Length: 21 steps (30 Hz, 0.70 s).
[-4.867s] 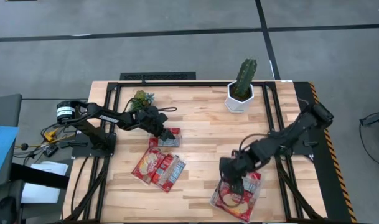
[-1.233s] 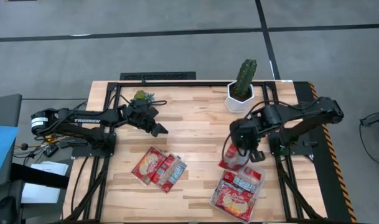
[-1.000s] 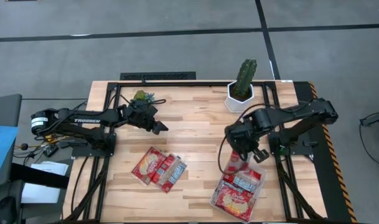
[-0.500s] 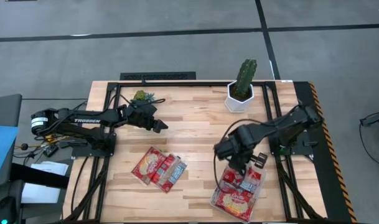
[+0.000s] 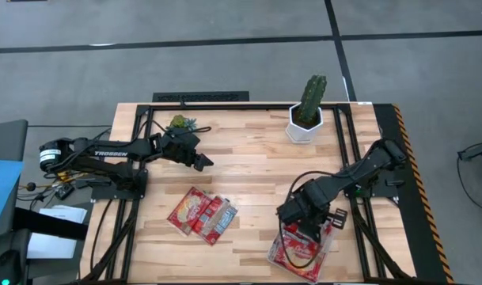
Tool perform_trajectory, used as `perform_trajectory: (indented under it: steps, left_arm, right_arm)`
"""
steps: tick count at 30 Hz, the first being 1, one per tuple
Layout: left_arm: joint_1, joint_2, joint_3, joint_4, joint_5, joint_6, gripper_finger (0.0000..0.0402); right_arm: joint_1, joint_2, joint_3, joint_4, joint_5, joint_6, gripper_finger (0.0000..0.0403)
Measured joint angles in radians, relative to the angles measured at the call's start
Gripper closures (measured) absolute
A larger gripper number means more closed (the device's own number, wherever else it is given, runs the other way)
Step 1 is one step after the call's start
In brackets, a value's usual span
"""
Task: Sort popcorn bags into baskets
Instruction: Put the red popcorn bag into the transparent bin
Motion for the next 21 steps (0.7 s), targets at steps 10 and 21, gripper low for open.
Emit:
perform_trajectory:
  steps: [10,21]
  left_arm:
    - [0.000,0.000,0.000,0.000,-0.001,0.002,0.0189]
    - [0.013,0.000,0.000,0.000,0.075,0.030,0.0189]
  right_arm:
    - [0.014,0.001,0.000,0.010,0.018,0.095,0.0247]
    - [-0.003,0.003,0.051,0.020,0.132,0.244,0.0171]
